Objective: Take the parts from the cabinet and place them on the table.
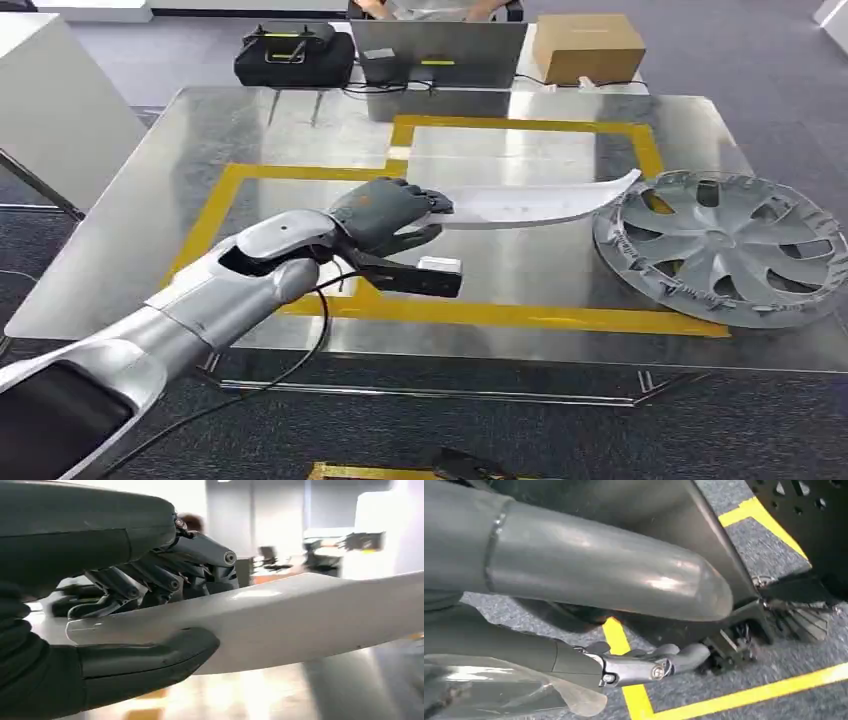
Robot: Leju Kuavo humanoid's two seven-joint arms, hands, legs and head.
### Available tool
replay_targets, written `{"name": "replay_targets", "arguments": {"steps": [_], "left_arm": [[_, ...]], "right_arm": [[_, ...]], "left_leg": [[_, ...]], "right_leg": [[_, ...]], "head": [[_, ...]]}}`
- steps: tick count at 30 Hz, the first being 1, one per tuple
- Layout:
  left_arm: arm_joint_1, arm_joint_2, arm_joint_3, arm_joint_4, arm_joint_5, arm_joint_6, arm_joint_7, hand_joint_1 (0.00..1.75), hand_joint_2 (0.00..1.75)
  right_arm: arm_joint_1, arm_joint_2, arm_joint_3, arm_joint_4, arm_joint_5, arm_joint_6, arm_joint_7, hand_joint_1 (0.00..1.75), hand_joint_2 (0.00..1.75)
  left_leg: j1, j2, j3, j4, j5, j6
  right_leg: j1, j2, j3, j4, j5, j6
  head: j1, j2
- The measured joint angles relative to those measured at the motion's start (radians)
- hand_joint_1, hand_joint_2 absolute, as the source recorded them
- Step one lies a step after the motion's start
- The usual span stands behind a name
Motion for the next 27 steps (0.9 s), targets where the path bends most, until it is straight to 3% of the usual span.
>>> {"name": "replay_targets", "arguments": {"steps": [1,2,3,4,6,7,8,10,11,12,13,14,15,16,18,20,21,22,23,24,25,27], "left_arm": [[-0.011,0.002,0.000,0.028,-0.009,0.001,0.025,1.75,1.75],[-0.024,0.004,0.001,0.055,-0.014,0.004,0.053,1.75,1.75],[-0.037,0.008,0.003,0.077,-0.016,0.007,0.083,1.75,1.75],[-0.051,0.014,0.005,0.098,-0.016,0.008,0.100,1.75,1.75],[-0.065,0.033,0.012,0.137,-0.014,0.009,0.145,1.75,1.75],[-0.065,0.050,0.020,0.152,-0.009,0.010,0.157,1.75,1.75],[-0.065,0.061,0.029,0.165,-0.005,0.013,0.164,1.75,1.75],[-0.068,0.087,0.044,0.185,-0.004,0.019,0.175,1.75,1.75],[-0.071,0.096,0.054,0.192,-0.003,0.023,0.185,1.75,1.75],[-0.073,0.105,0.061,0.197,0.002,0.033,0.202,1.75,1.75],[-0.075,0.125,0.073,0.205,0.010,0.052,0.213,1.75,1.75],[-0.074,0.142,0.086,0.209,0.018,0.071,0.214,1.75,1.75],[-0.068,0.163,0.102,0.210,0.026,0.093,0.210,1.75,1.75],[-0.062,0.180,0.117,0.212,0.034,0.115,0.198,0.00,1.75],[-0.051,0.203,0.150,0.212,0.051,0.148,0.159,0.00,1.75],[-0.046,0.216,0.174,0.212,0.056,0.159,0.139,0.00,1.75],[-0.039,0.221,0.183,0.212,0.060,0.162,0.135,0.00,0.00],[-0.031,0.222,0.190,0.213,0.063,0.165,0.131,0.00,0.00],[-0.022,0.223,0.200,0.213,0.063,0.170,0.129,0.00,0.00],[-0.015,0.223,0.209,0.213,0.063,0.179,0.128,0.00,0.00],[-0.014,0.223,0.214,0.213,0.063,0.184,0.126,0.00,0.00],[-0.015,0.220,0.232,0.212,0.059,0.206,0.119,0.00,0.00]], "right_arm": [[0.003,0.001,0.000,0.000,-0.002,0.000,0.001,0.00,0.00],[0.003,0.000,0.000,0.000,-0.003,0.000,0.003,0.00,0.00],[0.004,0.000,0.000,0.000,-0.004,0.000,0.003,0.00,0.00],[0.004,0.000,0.000,0.000,-0.005,-0.001,0.003,0.00,0.00],[0.007,0.000,-0.001,0.000,-0.010,-0.006,0.003,0.00,0.00],[0.007,0.000,-0.002,0.000,-0.014,-0.013,0.001,0.00,0.00],[0.006,0.000,-0.002,0.000,-0.018,-0.014,0.001,0.00,0.00],[0.006,0.000,-0.002,0.000,-0.019,-0.017,0.001,0.00,0.00],[0.010,0.000,-0.002,0.000,-0.019,-0.019,0.003,0.00,0.00],[0.015,0.000,-0.002,0.000,-0.019,-0.019,0.005,0.00,0.00],[0.018,0.000,-0.003,0.000,-0.020,-0.019,0.006,0.00,0.00],[0.018,0.000,-0.004,0.000,-0.022,-0.021,0.006,0.00,0.00],[0.022,0.000,-0.005,0.000,-0.022,-0.026,0.000,0.00,0.00],[0.030,0.000,-0.007,0.000,-0.022,-0.032,-0.009,0.00,0.00],[0.037,0.000,-0.010,0.000,-0.018,-0.042,-0.024,0.00,0.00],[0.037,0.000,-0.011,0.000,-0.016,-0.043,-0.026,0.00,0.00],[0.038,0.000,-0.011,0.000,-0.016,-0.043,-0.027,0.00,0.00],[0.039,-0.001,-0.011,0.000,-0.016,-0.043,-0.028,0.00,0.00],[0.039,-0.001,-0.011,0.000,-0.016,-0.043,-0.028,0.00,0.00],[0.039,-0.001,-0.011,0.000,-0.017,-0.045,-0.028,0.00,0.00],[0.039,-0.001,-0.012,0.000,-0.017,-0.045,-0.028,0.00,0.00],[0.038,-0.001,-0.015,0.000,-0.019,-0.046,-0.027,0.00,0.00]], "left_leg": [[-0.001,-0.001,0.000,-0.002,0.000,0.003],[0.009,0.000,0.008,-0.018,0.007,0.009],[0.011,0.000,0.013,-0.024,0.009,0.012],[0.013,0.000,0.012,-0.024,0.010,0.015],[0.012,0.001,0.012,-0.023,0.009,0.016],[0.012,0.002,0.012,-0.022,0.008,0.017],[0.012,0.003,0.013,-0.022,0.007,0.017],[0.014,0.001,0.014,-0.019,0.004,0.014],[0.016,-0.004,0.015,-0.015,0.000,0.010],[0.017,-0.009,0.014,-0.009,-0.005,0.004],[0.009,-0.011,0.008,-0.003,-0.007,-0.003],[0.009,-0.011,0.003,0.000,-0.005,-0.006],[0.009,-0.008,0.002,-0.001,-0.003,-0.010],[0.010,-0.005,0.005,-0.003,-0.003,-0.014],[0.012,-0.004,0.002,0.010,-0.021,-0.027],[0.014,-0.003,-0.048,0.124,-0.081,-0.036],[0.014,-0.003,-0.089,0.211,-0.117,-0.038],[0.015,-0.003,-0.124,0.281,-0.138,-0.040],[0.016,-0.003,-0.142,0.310,-0.138,-0.040],[0.017,-0.003,-0.137,0.293,-0.113,-0.038],[0.018,-0.003,-0.114,0.235,-0.069,-0.036],[0.018,-0.003,-0.032,0.056,0.026,-0.030]], "right_leg": [[-0.001,-0.001,0.002,-0.006,0.002,0.006],[0.001,-0.001,0.002,-0.004,-0.004,0.013],[0.001,-0.004,-0.013,0.011,-0.019,0.015],[0.001,-0.004,-0.036,0.062,-0.048,0.017],[0.000,-0.004,-0.116,0.227,-0.113,0.022],[0.000,-0.003,-0.150,0.292,-0.129,0.025],[0.000,-0.004,-0.162,0.307,-0.118,0.027],[-0.003,-0.006,-0.122,0.211,-0.042,0.027],[-0.005,-0.007,-0.080,0.116,0.009,0.027],[-0.008,-0.007,-0.050,0.038,0.033,0.028],[-0.001,-0.004,-0.029,0.029,0.022,0.025],[-0.004,-0.004,-0.020,0.008,0.006,0.013],[-0.001,0.003,-0.024,0.014,0.008,0.008],[0.000,0.006,-0.025,0.016,0.006,0.004],[-0.008,0.004,-0.016,0.008,0.009,-0.009],[-0.008,0.000,-0.011,0.008,0.005,-0.019],[-0.007,-0.003,-0.010,0.008,0.004,-0.021],[-0.007,-0.003,-0.009,0.008,0.003,-0.022],[-0.007,-0.003,-0.008,0.008,0.002,-0.022],[-0.007,-0.003,-0.005,0.008,0.001,-0.023],[-0.007,-0.002,-0.003,0.008,0.000,-0.023],[-0.008,0.000,0.005,0.008,-0.005,-0.018]], "head": [[-0.002,0.000],[-0.001,0.000],[0.001,0.000],[0.005,0.000],[0.005,0.000],[0.007,0.000],[0.006,0.000],[0.006,0.000],[0.006,0.000],[0.008,0.000],[0.011,0.000],[0.011,0.000],[0.007,0.000],[0.010,0.000],[0.010,0.000],[0.006,0.000],[0.006,0.000],[0.006,0.000],[0.005,0.000],[0.005,0.000],[0.005,0.000],[0.005,0.000]]}}
